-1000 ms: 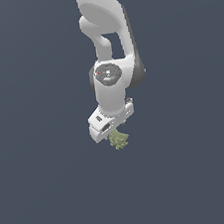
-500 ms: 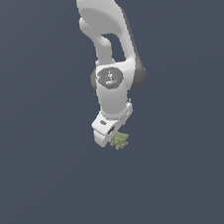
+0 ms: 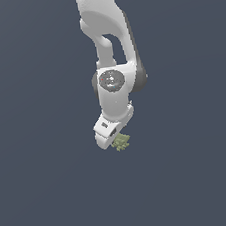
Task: Pick up the object and move it to a goal position.
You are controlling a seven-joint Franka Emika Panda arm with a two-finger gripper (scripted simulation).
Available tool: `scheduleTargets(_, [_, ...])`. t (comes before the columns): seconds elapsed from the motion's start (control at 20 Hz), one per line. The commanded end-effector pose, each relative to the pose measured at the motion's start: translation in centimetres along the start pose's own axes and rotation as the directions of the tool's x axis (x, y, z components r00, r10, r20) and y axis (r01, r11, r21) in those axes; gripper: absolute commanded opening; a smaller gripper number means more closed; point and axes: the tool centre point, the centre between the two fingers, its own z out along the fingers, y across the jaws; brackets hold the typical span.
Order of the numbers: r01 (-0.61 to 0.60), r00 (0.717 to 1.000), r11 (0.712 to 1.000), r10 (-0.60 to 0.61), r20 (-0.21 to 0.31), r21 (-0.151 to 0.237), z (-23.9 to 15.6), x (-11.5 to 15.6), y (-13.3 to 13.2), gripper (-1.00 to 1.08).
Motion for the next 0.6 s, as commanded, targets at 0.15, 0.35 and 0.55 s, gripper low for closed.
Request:
scheduleTargets(0.15, [0.003,1.000,1.000,-0.003,0.000,0.001,2.7,0.0,-0.1,1.00])
scheduleTargets(0.35, [0.005,1.000,1.000,-0.005,0.000,0.001,4.2,-0.1,-0.1,1.00])
scheduleTargets(0.55, [0.005,1.000,1.000,-0.005,0.000,0.001,4.5,0.0,0.0,1.00])
